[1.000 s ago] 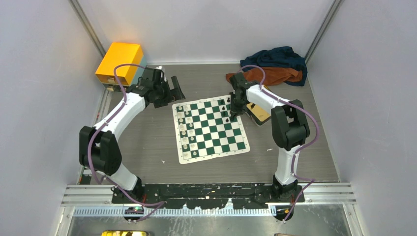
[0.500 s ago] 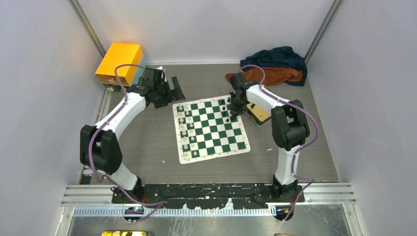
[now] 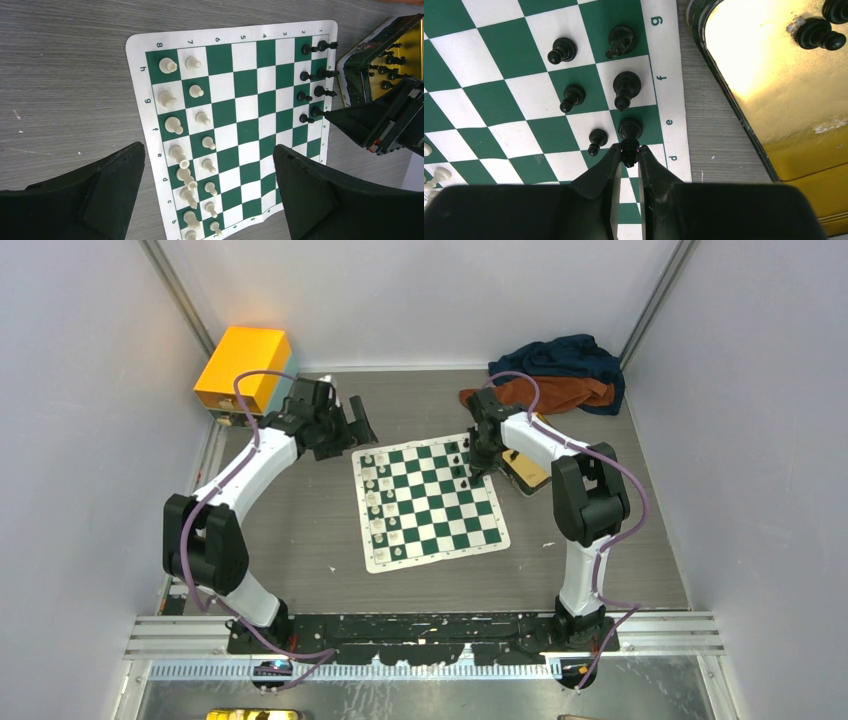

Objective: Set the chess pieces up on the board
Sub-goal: Place the chess piece on the chessboard.

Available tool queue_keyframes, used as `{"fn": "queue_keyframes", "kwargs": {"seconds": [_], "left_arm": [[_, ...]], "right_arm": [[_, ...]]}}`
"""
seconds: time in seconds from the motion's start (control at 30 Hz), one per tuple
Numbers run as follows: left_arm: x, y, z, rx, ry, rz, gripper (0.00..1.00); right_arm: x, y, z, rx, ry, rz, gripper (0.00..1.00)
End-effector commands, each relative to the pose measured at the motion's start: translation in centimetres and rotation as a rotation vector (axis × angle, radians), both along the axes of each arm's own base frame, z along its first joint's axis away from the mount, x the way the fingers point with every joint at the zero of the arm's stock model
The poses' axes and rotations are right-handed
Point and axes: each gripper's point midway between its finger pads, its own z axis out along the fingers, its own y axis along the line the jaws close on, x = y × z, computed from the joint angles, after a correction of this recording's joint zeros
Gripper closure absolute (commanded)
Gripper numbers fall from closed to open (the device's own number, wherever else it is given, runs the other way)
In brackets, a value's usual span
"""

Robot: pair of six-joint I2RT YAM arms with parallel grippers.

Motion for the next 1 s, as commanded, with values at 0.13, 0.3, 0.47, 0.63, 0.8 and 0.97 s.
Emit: {"fn": "queue_keyframes", "kwargs": {"seconds": [0.13,0.3,0.47,0.63,0.8,0.97], "left_arm": [[1.39,-0.91,2.22,-0.033,-0.071,-0.017,0.0],[1.46,-1.04,2.28,-0.035,-0.072,-0.02,0.0],[1.45,-1.03,2.3,-0.034,-0.07,-0.02,0.0],[1.49,-1.05,2.25,-0.032,-0.069,-0.022,0.0],[1.55,-1.08,2.1,-0.032,-0.065,-0.023,0.0],[1.48,-1.12,2.01,-0.034,-0.063,-0.024,0.0]], "right_arm": [[0.57,-1.13,2.63,-0.04,-0.069,0.0,0.92],[0.61,-1.14,2.86,-0.041,-0.072,0.003,0.92],[0.63,-1.1,2.55,-0.043,-0.062,0.006,0.92],[0.52,-0.89,2.04,-0.039,-0.043,0.013,0.89],[0.46,-0.77,2.03,-0.032,-0.041,0.014,0.78],[0.5,-0.69,2.34,-0.028,-0.052,0.016,0.69]]}}
